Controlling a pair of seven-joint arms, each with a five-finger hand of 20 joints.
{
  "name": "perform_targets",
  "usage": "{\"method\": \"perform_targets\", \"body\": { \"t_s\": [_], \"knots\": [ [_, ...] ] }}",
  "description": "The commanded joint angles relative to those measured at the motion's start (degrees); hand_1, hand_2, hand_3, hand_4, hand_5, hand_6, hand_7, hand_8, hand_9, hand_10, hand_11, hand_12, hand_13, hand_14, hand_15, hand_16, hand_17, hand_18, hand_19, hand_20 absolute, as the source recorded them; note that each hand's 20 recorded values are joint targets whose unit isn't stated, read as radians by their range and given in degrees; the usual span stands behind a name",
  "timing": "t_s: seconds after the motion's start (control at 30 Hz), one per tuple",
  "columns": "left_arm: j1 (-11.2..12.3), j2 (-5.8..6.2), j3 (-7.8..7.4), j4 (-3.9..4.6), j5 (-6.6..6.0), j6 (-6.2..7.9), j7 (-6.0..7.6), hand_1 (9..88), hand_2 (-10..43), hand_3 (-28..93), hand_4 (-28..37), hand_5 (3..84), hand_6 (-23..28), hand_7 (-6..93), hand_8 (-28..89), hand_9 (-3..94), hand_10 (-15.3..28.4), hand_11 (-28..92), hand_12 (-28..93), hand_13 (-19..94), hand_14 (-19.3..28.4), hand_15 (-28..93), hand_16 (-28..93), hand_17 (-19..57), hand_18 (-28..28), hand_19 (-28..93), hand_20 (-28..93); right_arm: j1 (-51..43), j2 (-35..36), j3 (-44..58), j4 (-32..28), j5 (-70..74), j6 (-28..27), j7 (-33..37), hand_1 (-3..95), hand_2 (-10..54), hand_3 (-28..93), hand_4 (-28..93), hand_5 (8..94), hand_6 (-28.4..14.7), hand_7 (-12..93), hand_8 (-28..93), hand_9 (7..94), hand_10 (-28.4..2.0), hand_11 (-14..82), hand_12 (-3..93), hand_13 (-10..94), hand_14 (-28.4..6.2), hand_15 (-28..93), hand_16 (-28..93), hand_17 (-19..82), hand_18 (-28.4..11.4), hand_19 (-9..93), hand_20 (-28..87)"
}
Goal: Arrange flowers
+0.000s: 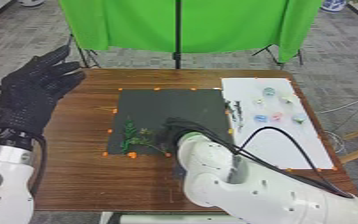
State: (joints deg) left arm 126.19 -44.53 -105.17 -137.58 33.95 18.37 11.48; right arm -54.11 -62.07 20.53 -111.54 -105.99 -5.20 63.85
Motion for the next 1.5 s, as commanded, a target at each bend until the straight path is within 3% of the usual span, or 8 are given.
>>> {"method": "perform_targets", "body": {
  "t_s": [0.03,0.43,0.87,1.1,1.5],
  "knots": [
    [1.03,-0.75,0.45,-0.05,0.3,0.51,-0.46,21.9,10.3,77,-27.5,38.3,11.3,12.8,-9,32.1,20.9,30,10,24,27.3,53,-10,-9.3,23.6,59,8,0.1,3.77,4.73,-2.74,4.54,4.33,-11.36,22.5,10.7,73,-19,73.4,-7.0,13,-10,92.8,-15.7,26.4,18.4,89,-7.4,57,21,55,-22.5,93,23],
    [0.27,-0.41,0.45,0.09,0.19,0.71,-0.13,21.9,10.3,77,-27.6,38.3,11.3,12.7,-9,32.2,20.9,30,10,24,27.2,53,-11,-9.3,23.6,59,8,-2.97,-0.3,10.69,0.18,14.58,-9.14,-18.93,20.6,12.3,80,-19,62.9,-2.9,12,-11,88.8,-15.9,32.1,19.6,84,-8.5,65,20,49,-24.7,93,26],
    [-2.05,0.39,1.98,0.76,-0.09,0.33,-0.2,21.9,10.3,77,-27.6,38.3,11.3,12.7,-9,32.2,21.0,30,10,24,27.3,53,-11,-9.3,23.5,59,8,1.59,-4.52,6.61,4.1,13.1,-14.06,-17.44,19.9,12.2,82,-20,54.2,-0.6,11,-12,87.1,-15.9,34.1,19.5,82,-9.2,67,19,48,-24.9,93,26],
    [-3.1,1.04,2.82,1.18,-0.2,0.29,0.27,22.0,10.4,77,-27.8,38.3,11.3,12.8,-8,32.2,21.0,31,10,24,27.3,53,-11,-9.3,23.5,59,8,4.09,-6.11,3.14,6.32,12.44,-14.7,-13.15,19.6,12.5,81,-20,50.9,-0.3,11,-12,87.5,-15.9,34.8,19.3,83,-9.3,68,19,49,-24.8,93,26],
    [-3.54,1.51,3.54,1.54,-0.59,-0.09,0.71,21.9,10.4,77,-27.6,38.3,11.3,12.8,-9,32.2,21.0,30,10,24,27.3,53,-11,-9.3,23.5,59,8,7.13,-5.87,-1.45,7.99,9.88,-8.49,-7.71,18.6,13.4,80,-20,48.3,-1.0,11,-12,88.3,-15.9,34.6,18.9,84,-8.8,68,18,50,-24.5,93,26]
  ]
}}
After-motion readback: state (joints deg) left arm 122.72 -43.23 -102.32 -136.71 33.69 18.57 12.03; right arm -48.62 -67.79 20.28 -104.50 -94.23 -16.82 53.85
